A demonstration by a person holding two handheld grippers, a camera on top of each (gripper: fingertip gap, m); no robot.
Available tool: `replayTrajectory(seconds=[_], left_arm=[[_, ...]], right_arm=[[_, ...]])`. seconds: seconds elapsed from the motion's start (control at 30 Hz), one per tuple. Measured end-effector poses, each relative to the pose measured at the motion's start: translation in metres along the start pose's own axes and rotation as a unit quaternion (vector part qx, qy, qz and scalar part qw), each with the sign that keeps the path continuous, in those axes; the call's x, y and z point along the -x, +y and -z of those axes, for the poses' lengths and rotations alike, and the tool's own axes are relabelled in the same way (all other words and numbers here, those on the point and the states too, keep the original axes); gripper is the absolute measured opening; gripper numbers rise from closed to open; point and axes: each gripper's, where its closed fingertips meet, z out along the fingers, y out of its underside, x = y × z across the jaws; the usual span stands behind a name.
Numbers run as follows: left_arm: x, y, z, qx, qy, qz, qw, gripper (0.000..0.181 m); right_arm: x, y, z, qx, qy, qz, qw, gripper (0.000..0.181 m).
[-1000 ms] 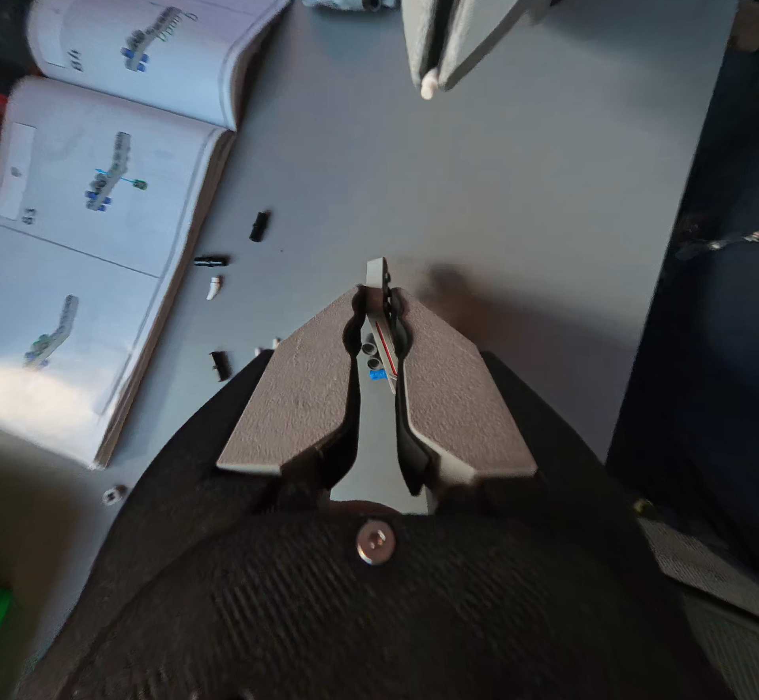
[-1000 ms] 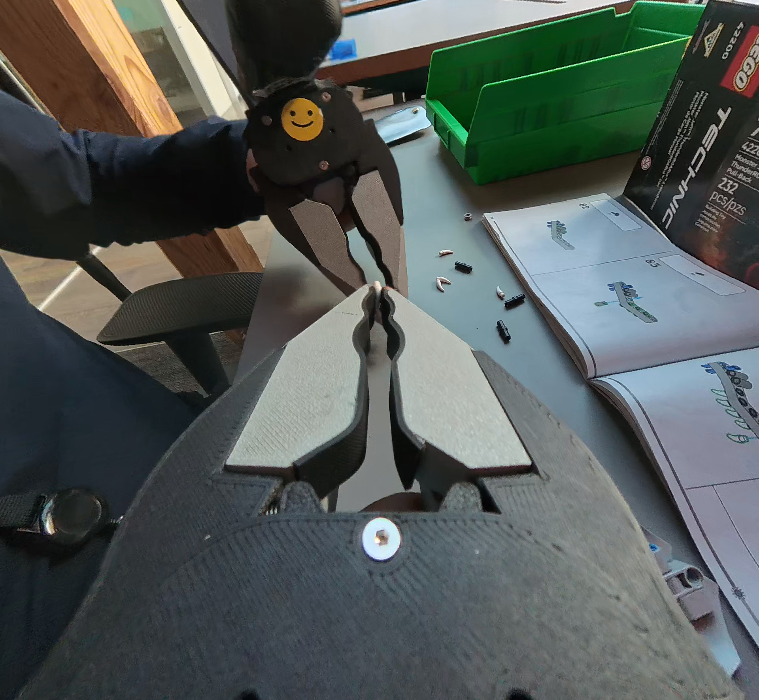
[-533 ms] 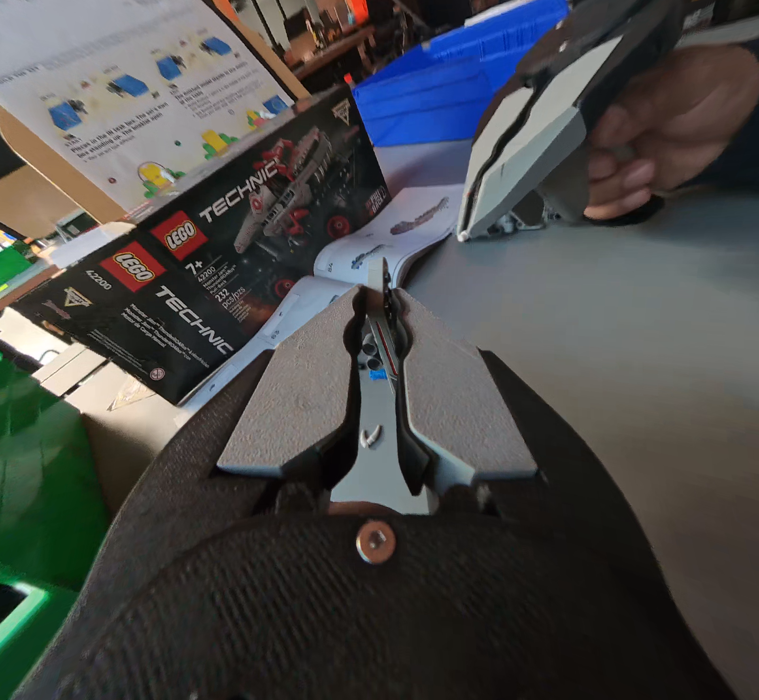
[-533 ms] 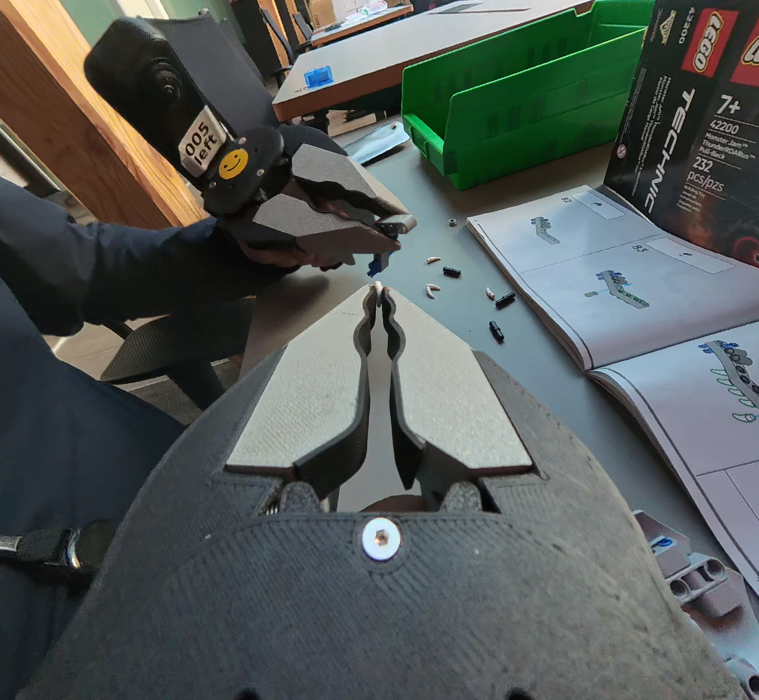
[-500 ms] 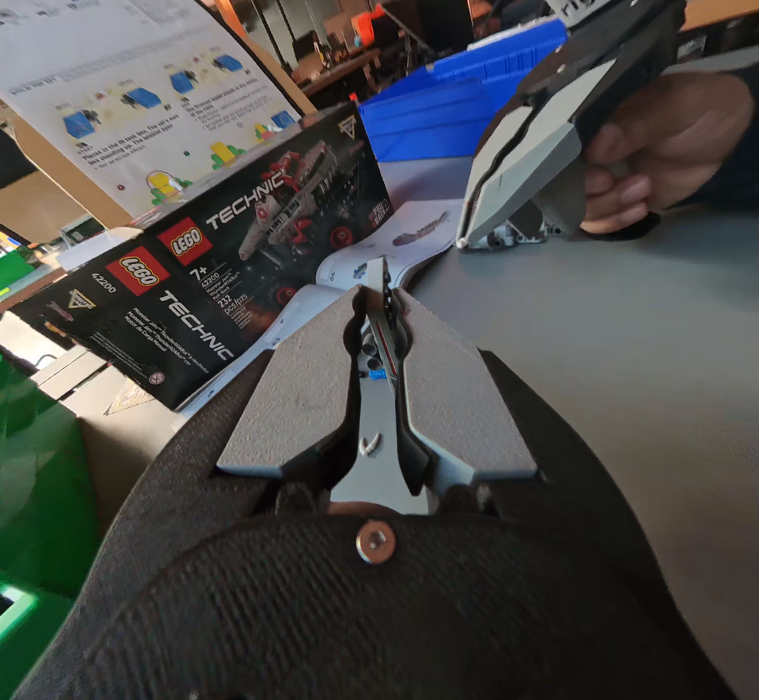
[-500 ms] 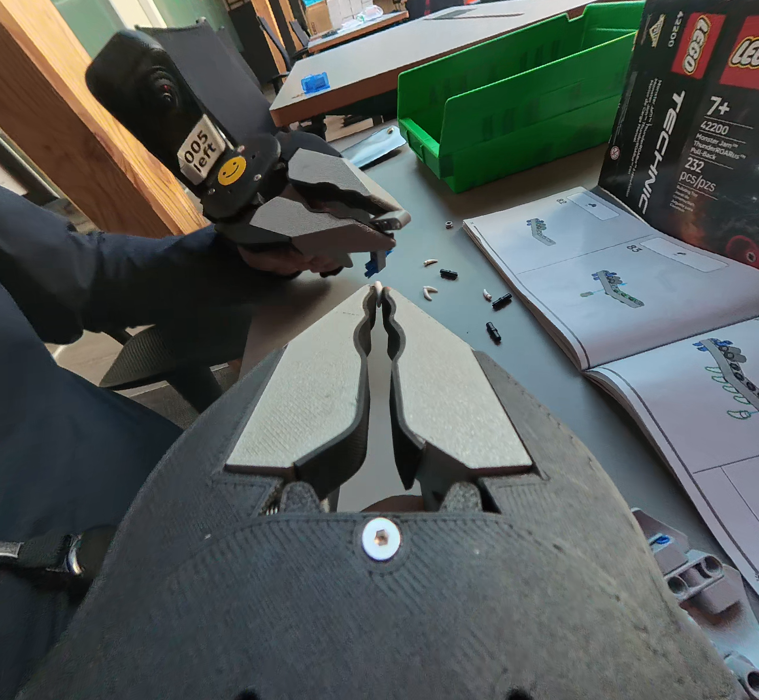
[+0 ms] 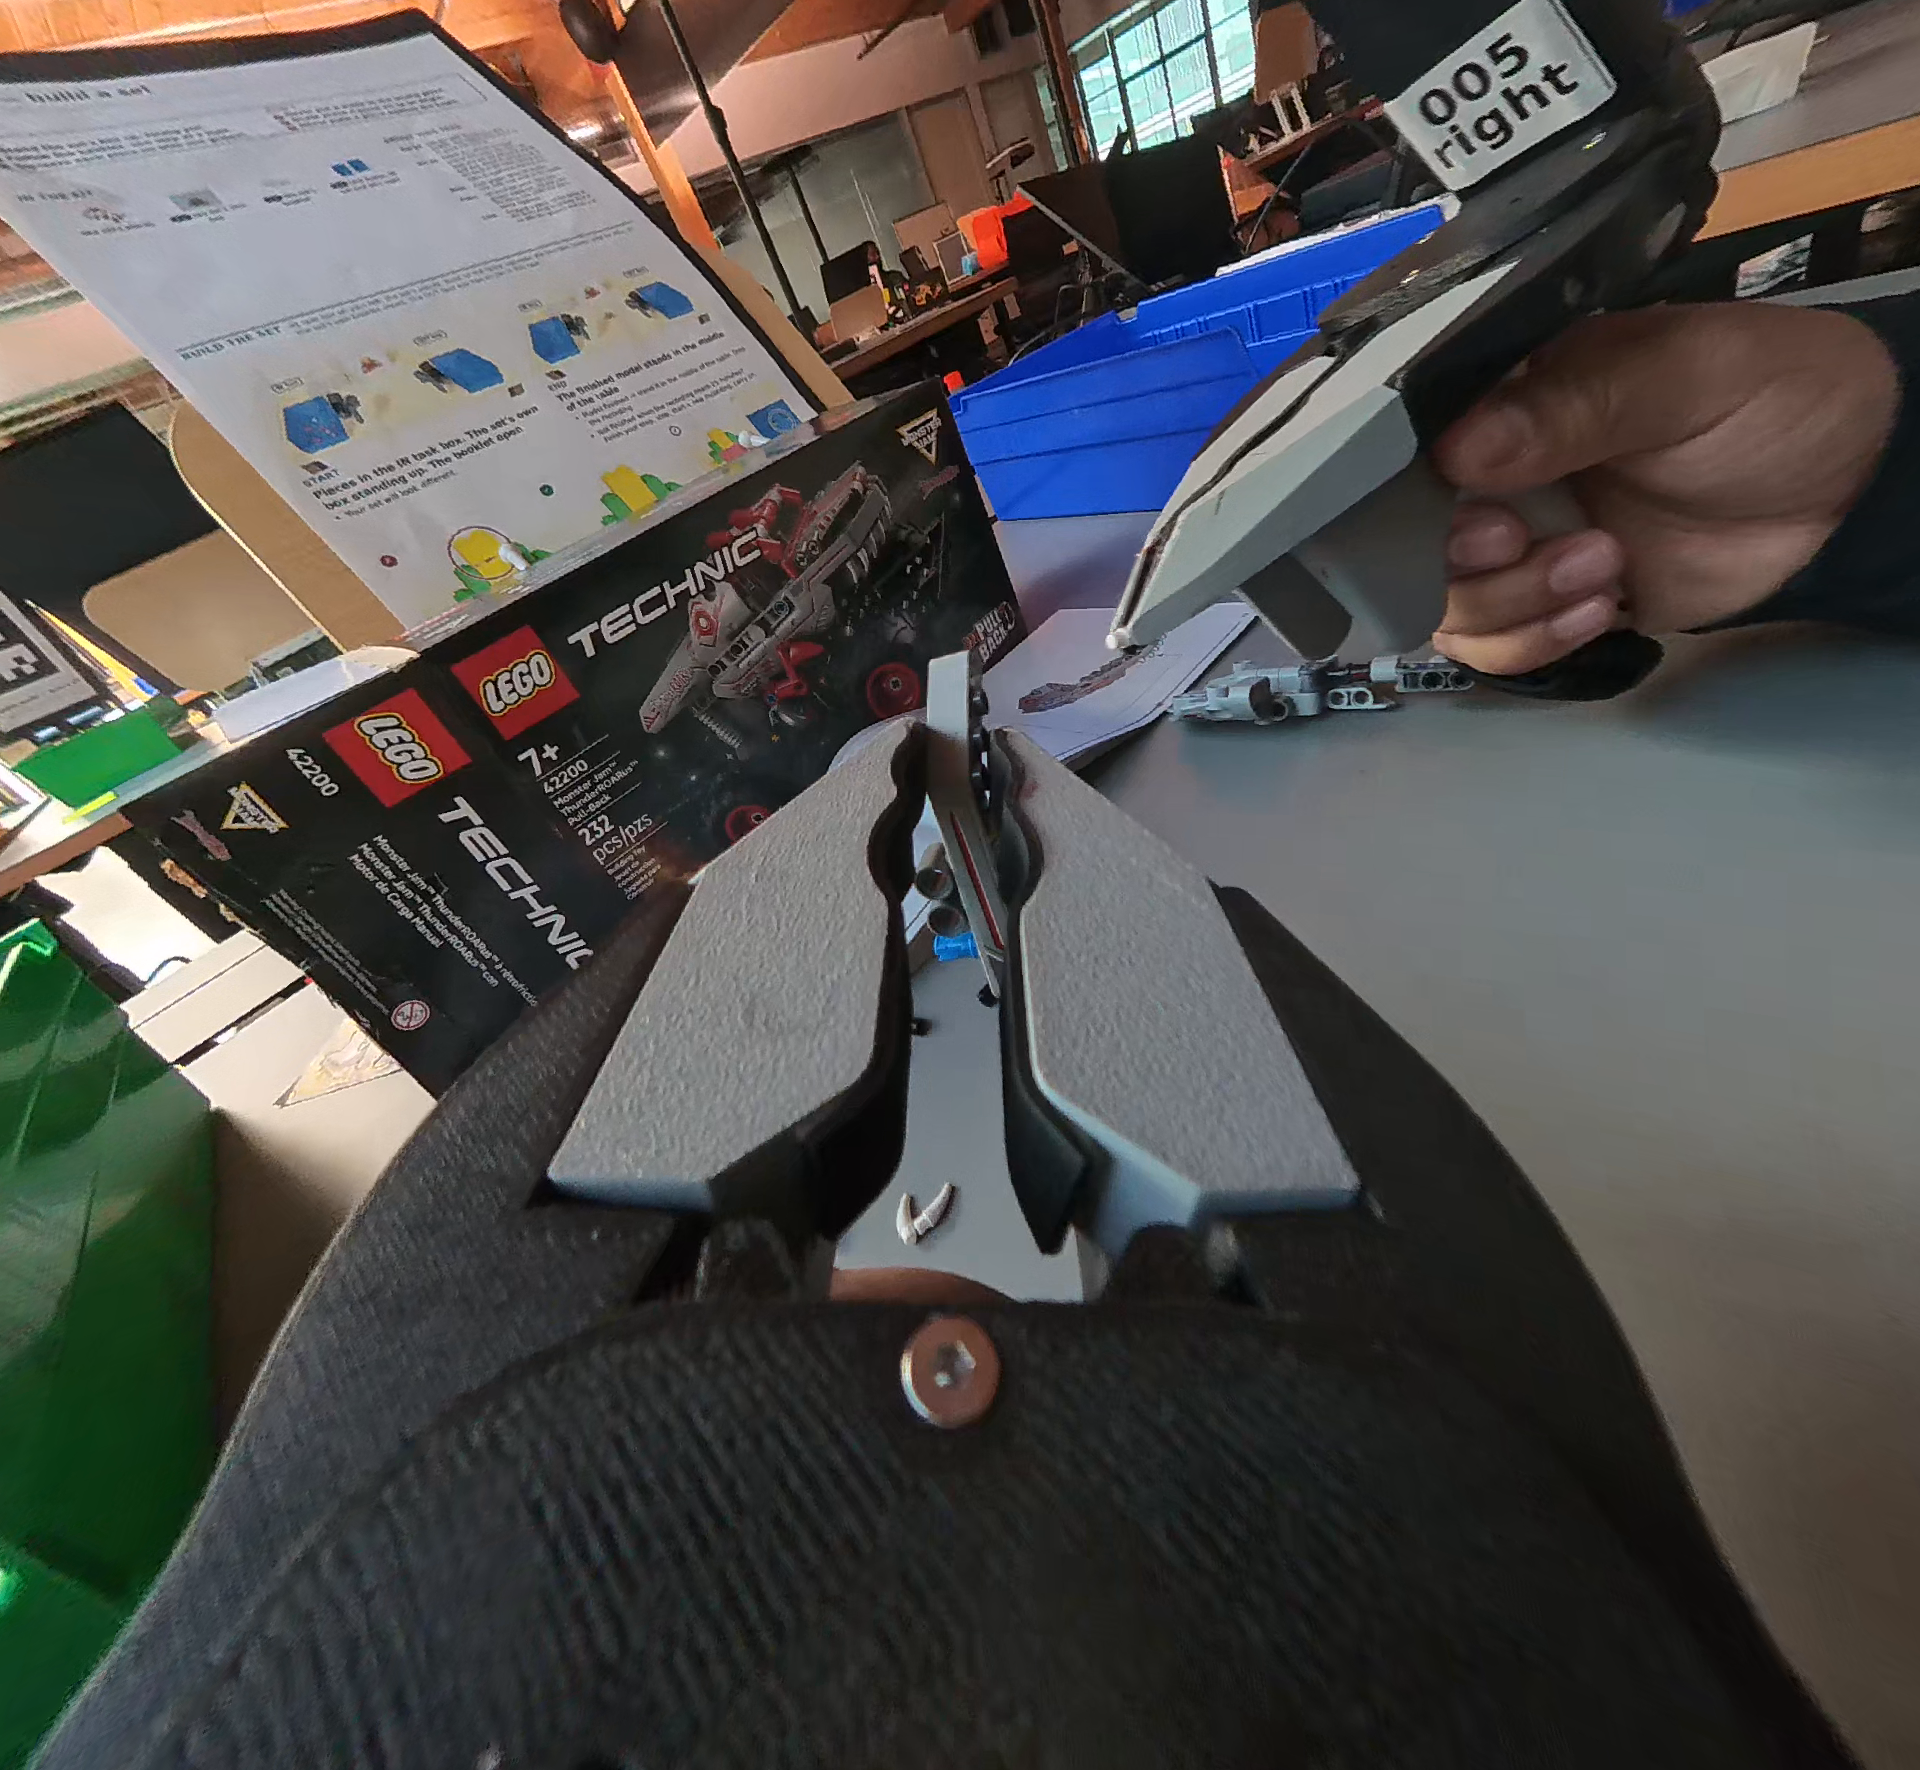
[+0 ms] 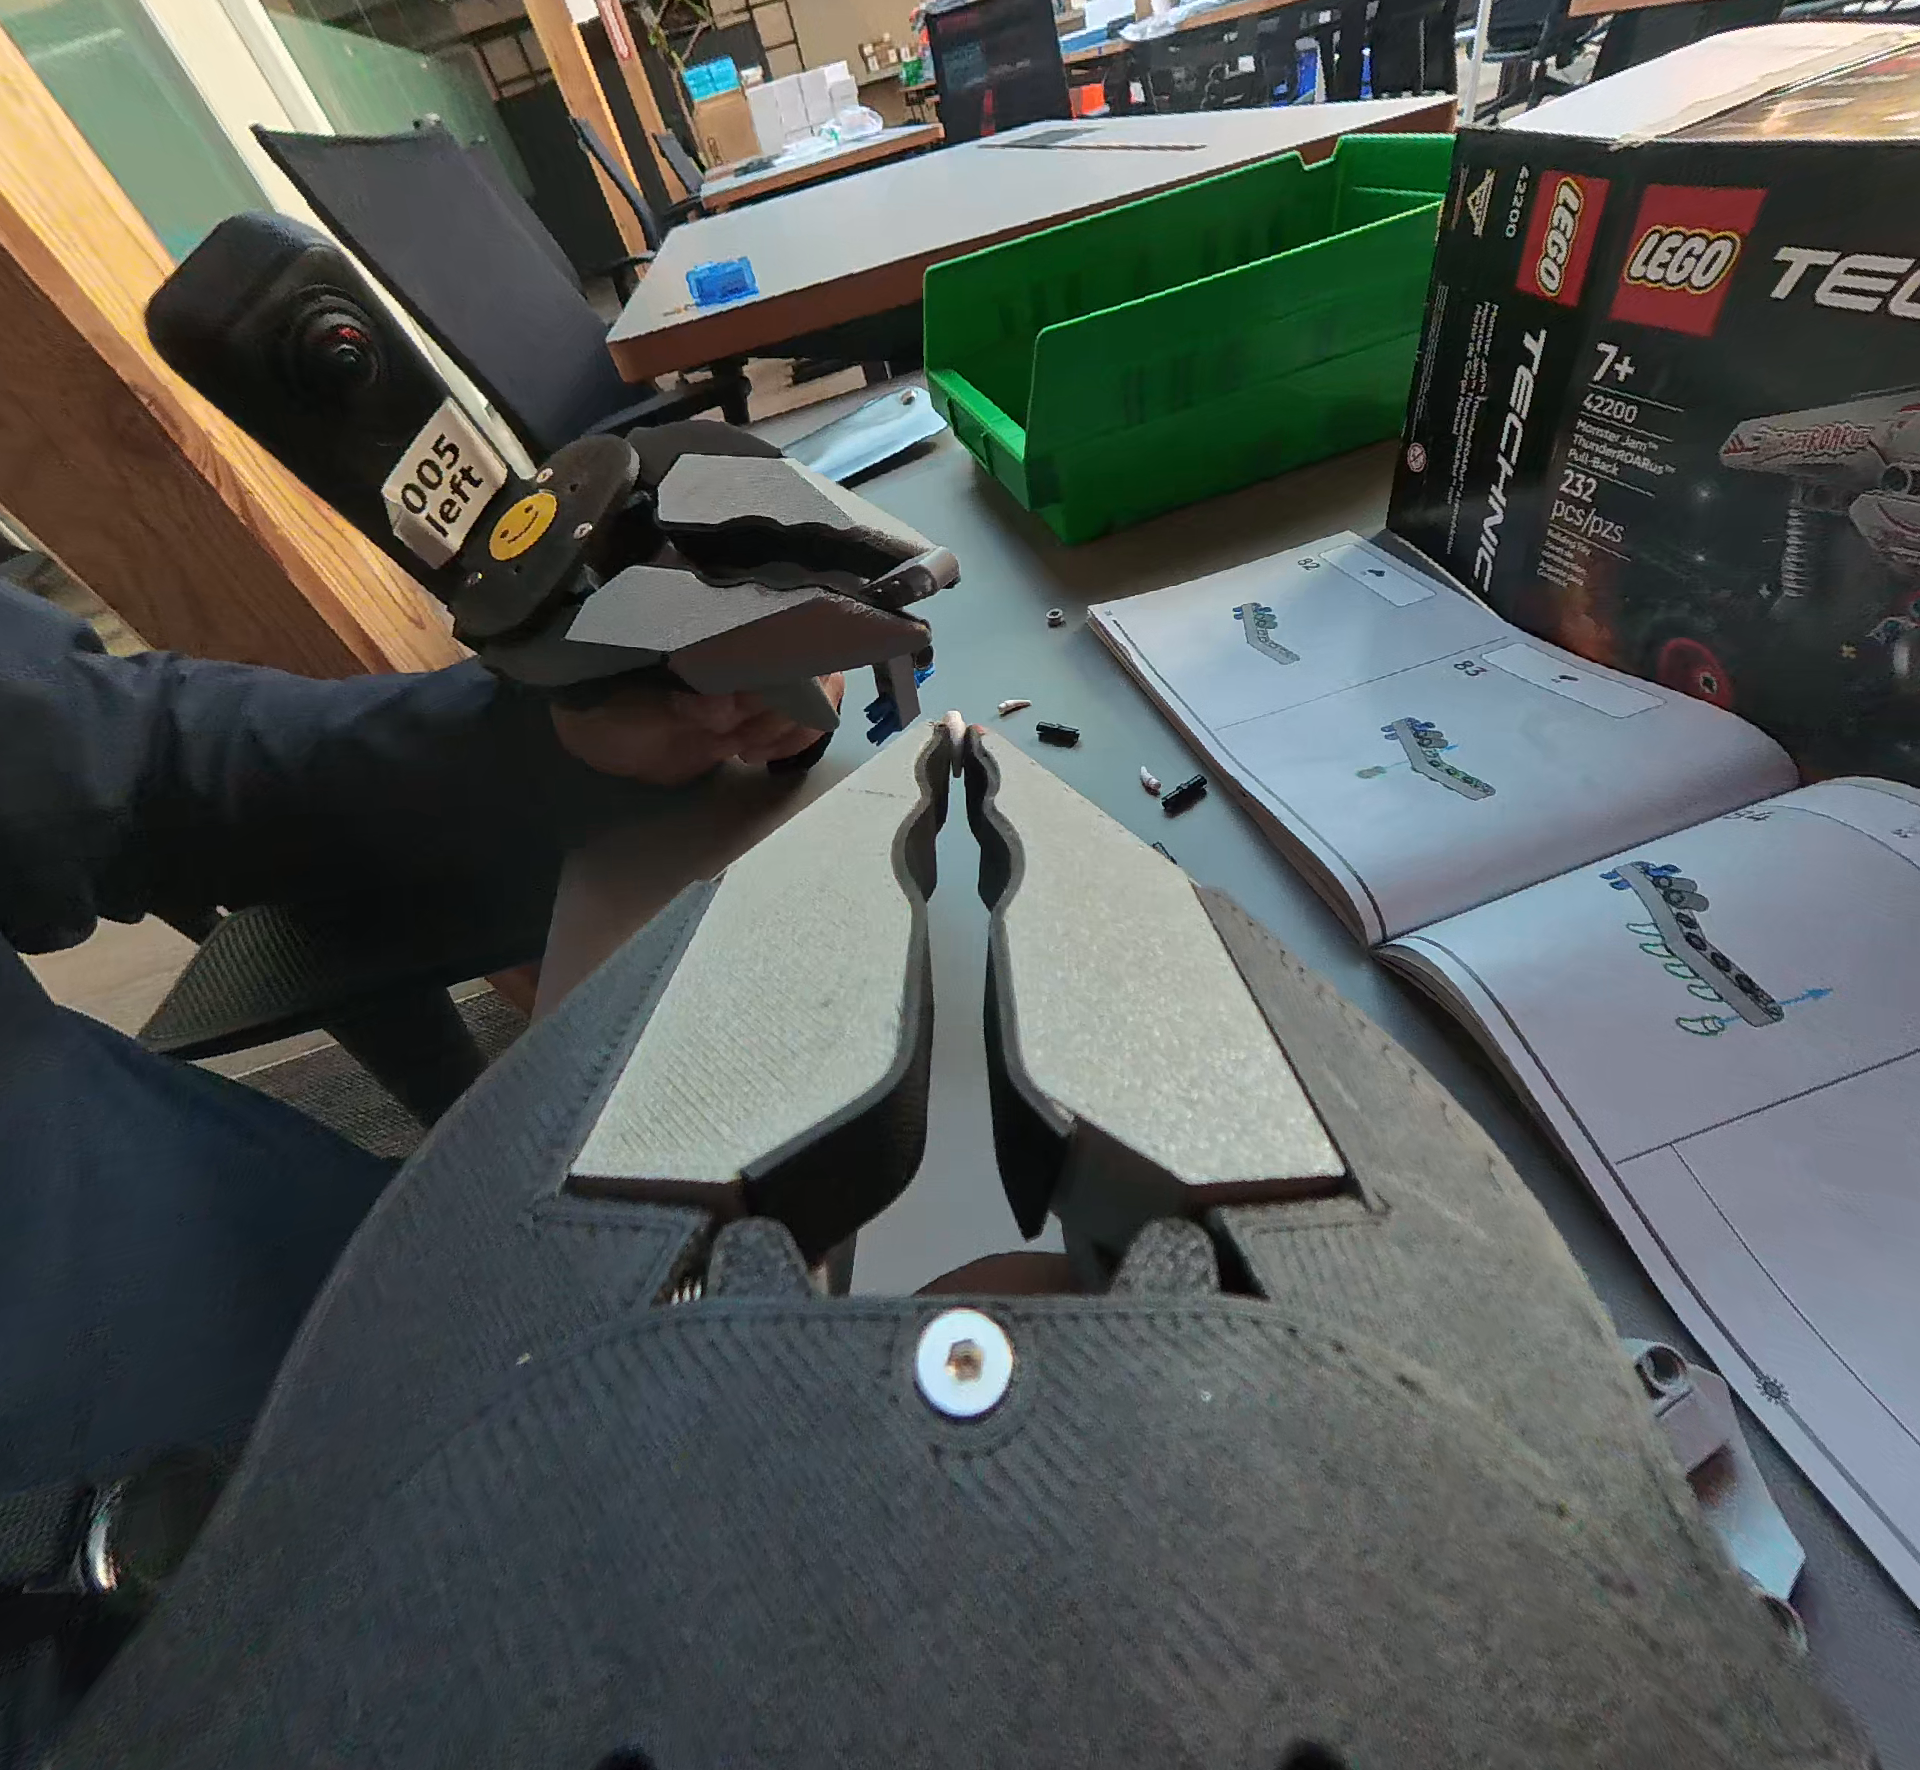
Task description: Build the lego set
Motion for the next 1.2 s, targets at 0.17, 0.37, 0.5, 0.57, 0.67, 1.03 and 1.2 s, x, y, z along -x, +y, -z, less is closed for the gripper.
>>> replayTrajectory(seconds=[0.17,0.37,0.5,0.57,0.67,1.03,1.2], left_arm=[[0.004,0.0,-0.003,0.003,-0.007,0.043,0.999,0.008],[0.002,-0.006,-0.01,-0.007,-0.008,0.093,0.996,0.008],[-0.002,-0.009,-0.012,-0.014,-0.007,0.096,0.995,0.008],[-0.004,-0.011,-0.012,-0.019,-0.007,0.084,0.996,0.008],[-0.007,-0.019,-0.01,-0.042,-0.016,0.035,0.998,0.008],[-0.002,-0.026,-0.009,-0.057,-0.065,-0.015,0.996,0.008],[-0.007,-0.027,-0.013,-0.052,-0.073,-0.026,0.996,0.008]], right_arm=[[-0.003,-0.001,0.001,-0.007,0.001,-0.017,1.0,0.0],[0.002,-0.008,-0.002,-0.027,-0.012,-0.044,0.999,0.0],[0.007,-0.012,-0.005,-0.039,-0.024,-0.059,0.997,0.0],[0.008,-0.016,-0.005,-0.05,-0.03,-0.074,0.996,0.0],[0.01,-0.024,-0.002,-0.081,-0.051,-0.126,0.987,0.0],[0.008,-0.034,-0.001,-0.122,-0.086,-0.213,0.966,0.0],[0.012,-0.035,-0.004,-0.12,-0.08,-0.216,0.966,0.0]])
